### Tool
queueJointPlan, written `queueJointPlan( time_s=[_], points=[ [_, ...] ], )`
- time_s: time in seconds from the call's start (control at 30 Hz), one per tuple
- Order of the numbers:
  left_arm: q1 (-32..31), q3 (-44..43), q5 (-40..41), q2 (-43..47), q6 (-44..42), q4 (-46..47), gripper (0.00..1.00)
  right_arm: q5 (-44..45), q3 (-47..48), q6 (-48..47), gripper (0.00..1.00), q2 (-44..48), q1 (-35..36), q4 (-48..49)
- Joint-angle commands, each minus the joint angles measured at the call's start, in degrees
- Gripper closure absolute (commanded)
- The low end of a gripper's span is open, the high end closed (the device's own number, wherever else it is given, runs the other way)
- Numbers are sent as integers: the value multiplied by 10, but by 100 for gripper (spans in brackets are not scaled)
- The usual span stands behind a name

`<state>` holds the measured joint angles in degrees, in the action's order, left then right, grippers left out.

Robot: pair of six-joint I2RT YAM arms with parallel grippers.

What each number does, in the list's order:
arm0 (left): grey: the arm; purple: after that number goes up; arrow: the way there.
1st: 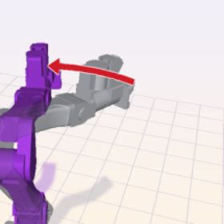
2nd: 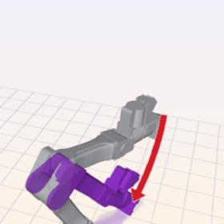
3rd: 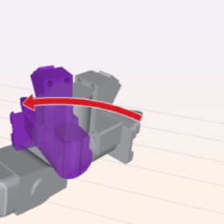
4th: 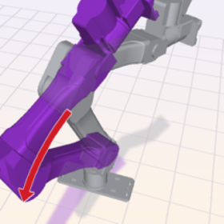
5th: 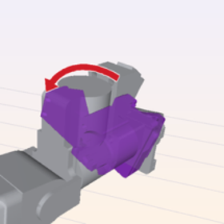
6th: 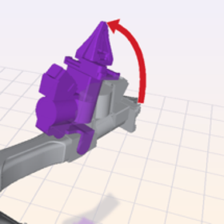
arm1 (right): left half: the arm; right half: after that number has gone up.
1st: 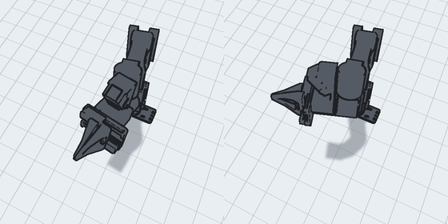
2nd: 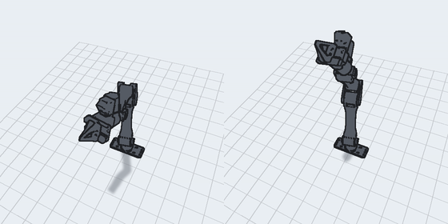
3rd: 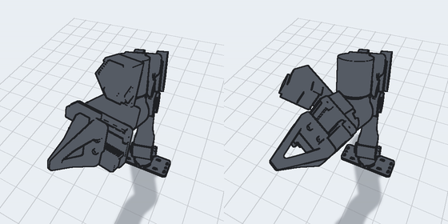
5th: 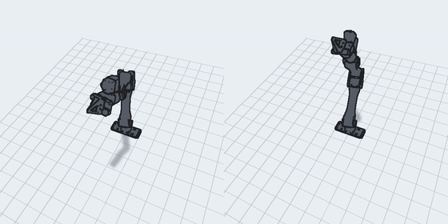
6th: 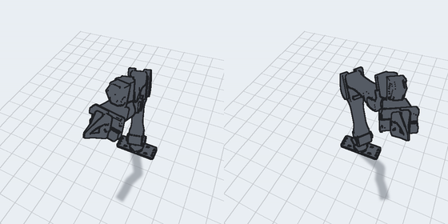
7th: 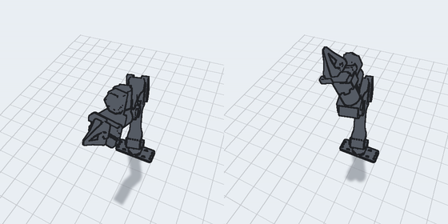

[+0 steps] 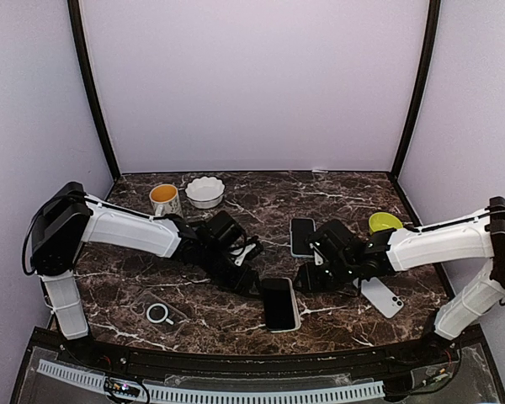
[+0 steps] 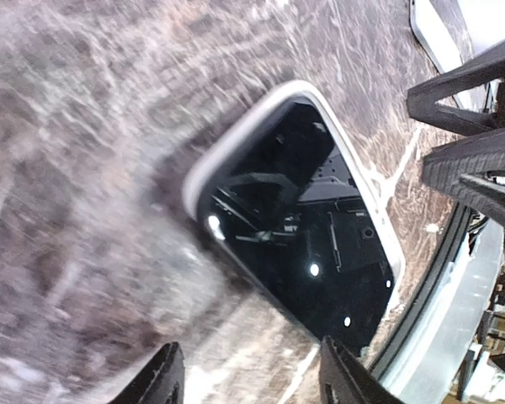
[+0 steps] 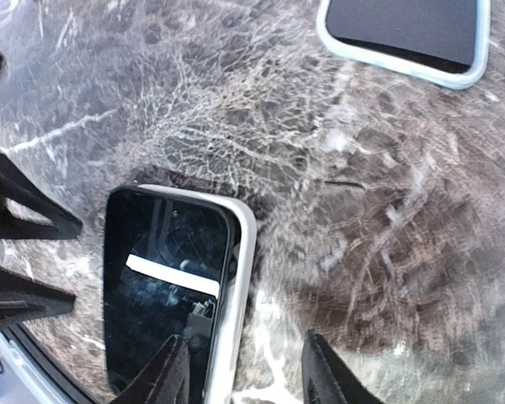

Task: Put the phone into the phone case
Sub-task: Adjust the phone and the phone case.

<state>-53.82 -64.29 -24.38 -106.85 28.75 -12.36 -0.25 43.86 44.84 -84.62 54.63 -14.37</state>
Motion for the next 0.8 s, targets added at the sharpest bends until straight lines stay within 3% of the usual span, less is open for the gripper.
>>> queueJointPlan(
  time_s=[0.0,0.1,0.47,0.77],
  points=[
    [5,-13,-12,9,-9,3,52,-53,21,-42,49,-47,-11,46],
    [3,-7,-34,3,0,17,63,-69,19,-44,47,-68,-11,60],
    [-16,-3,-54,-27,11,27,85,-105,-16,-16,52,-63,-11,107],
    [-38,-30,-55,-56,10,51,89,-129,-49,28,52,-59,-8,174]
  ],
)
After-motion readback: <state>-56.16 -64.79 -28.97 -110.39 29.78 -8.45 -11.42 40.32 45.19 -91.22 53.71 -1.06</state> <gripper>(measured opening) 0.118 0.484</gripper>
